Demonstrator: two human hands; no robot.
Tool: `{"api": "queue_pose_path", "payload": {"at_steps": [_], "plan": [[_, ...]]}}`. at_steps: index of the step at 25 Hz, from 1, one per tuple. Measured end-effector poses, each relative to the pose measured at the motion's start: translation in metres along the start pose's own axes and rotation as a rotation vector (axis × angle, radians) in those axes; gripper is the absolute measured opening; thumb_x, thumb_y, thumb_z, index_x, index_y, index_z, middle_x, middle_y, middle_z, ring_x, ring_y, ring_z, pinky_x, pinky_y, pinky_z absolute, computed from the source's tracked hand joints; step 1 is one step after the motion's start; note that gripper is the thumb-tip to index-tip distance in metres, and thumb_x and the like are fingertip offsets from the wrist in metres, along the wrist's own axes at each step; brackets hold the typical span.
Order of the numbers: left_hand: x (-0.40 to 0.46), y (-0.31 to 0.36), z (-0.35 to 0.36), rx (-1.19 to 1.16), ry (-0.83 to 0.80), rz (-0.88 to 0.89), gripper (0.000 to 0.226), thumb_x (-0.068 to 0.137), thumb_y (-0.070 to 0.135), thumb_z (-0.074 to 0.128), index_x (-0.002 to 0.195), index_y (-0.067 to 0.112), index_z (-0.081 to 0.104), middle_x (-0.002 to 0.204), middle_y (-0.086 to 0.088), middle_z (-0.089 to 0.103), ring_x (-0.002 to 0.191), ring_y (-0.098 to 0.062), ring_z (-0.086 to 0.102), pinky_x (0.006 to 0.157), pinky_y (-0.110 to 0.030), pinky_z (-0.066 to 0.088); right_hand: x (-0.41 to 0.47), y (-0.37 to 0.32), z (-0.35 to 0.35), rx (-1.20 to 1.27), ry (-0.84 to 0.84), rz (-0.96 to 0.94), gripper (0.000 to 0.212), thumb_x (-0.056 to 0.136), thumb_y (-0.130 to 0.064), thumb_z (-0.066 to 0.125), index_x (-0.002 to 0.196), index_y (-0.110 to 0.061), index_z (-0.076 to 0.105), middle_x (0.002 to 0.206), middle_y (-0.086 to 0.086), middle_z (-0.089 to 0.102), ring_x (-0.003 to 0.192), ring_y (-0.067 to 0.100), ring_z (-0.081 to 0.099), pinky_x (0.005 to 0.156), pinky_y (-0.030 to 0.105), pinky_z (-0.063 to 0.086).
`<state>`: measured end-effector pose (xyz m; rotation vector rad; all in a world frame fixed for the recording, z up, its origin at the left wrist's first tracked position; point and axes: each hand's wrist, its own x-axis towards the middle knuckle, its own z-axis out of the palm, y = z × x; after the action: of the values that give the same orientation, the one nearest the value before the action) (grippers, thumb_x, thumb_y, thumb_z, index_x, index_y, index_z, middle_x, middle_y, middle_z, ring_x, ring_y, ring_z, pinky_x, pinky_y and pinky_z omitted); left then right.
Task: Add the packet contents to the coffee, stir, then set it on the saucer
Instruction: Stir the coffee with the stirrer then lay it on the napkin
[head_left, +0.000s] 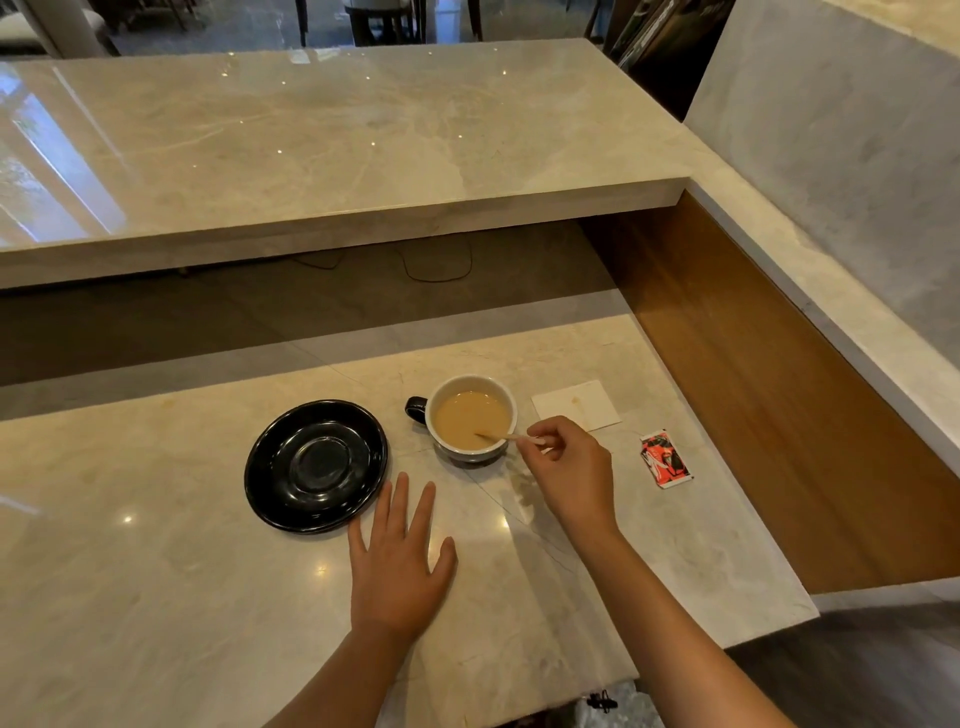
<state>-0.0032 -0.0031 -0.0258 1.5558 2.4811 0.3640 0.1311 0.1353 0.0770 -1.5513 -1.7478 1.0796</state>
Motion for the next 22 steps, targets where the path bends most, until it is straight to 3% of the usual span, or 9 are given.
{"api": "queue_pose_path", "payload": {"at_steps": [4,7,12,17,22], "plan": [[0.000,-0.001,0.000,0.004,0.003,0.004,0.065,0.087,0.055,0.026,0.146,0.031,0.012,0.155,-0.002,0.003,0.139,-0.016,-0.008,0.109,-0.051,-0.004,0.005,-0.004,0.005,0.130,-0.010,-0.004,0.004,0.079,-0.013,0.067,0.082,-0.016,0.066,0.073,-0.006,0.063,0.064,0.007,0.054,0.059,0.021,0.045],[0.000,-0.001,0.000,0.009,0.001,0.004,0.065,0.087,0.055,0.025,0.146,0.031,0.011,0.155,-0.002,0.002,0.139,-0.016,-0.009,0.108,-0.049,-0.008,0.009,-0.013,0.010,0.251,-0.034,-0.041,0.008,0.082,-0.010,0.064,0.086,-0.015,0.068,0.079,-0.002,0.065,0.070,0.010,0.057,0.063,0.019,0.048],[0.001,-0.002,0.002,0.024,-0.005,-0.002,0.066,0.087,0.057,0.024,0.145,0.033,0.005,0.155,-0.002,-0.001,0.139,-0.016,-0.011,0.108,-0.049,-0.009,0.029,-0.027,0.021,0.086,-0.060,-0.210,0.014,0.085,-0.013,0.061,0.097,-0.014,0.069,0.096,0.000,0.064,0.083,0.018,0.064,0.075,0.028,0.054],[0.001,-0.002,0.001,0.016,0.012,0.005,0.065,0.087,0.055,0.026,0.146,0.032,0.010,0.156,-0.003,0.003,0.139,-0.017,-0.007,0.107,-0.048,-0.008,0.048,-0.017,-0.002,-0.146,-0.091,-0.483,0.014,0.086,-0.008,0.058,0.094,-0.009,0.070,0.093,0.008,0.071,0.081,0.017,0.062,0.070,0.025,0.051],[0.001,-0.003,0.002,0.033,0.032,0.010,0.065,0.088,0.055,0.029,0.146,0.030,0.014,0.155,-0.004,0.007,0.140,-0.019,-0.003,0.106,-0.046,-0.010,0.043,-0.005,-0.021,-0.189,-0.170,-0.506,0.013,0.085,-0.007,0.060,0.090,-0.010,0.071,0.089,0.005,0.072,0.076,0.011,0.060,0.069,0.012,0.045]]}}
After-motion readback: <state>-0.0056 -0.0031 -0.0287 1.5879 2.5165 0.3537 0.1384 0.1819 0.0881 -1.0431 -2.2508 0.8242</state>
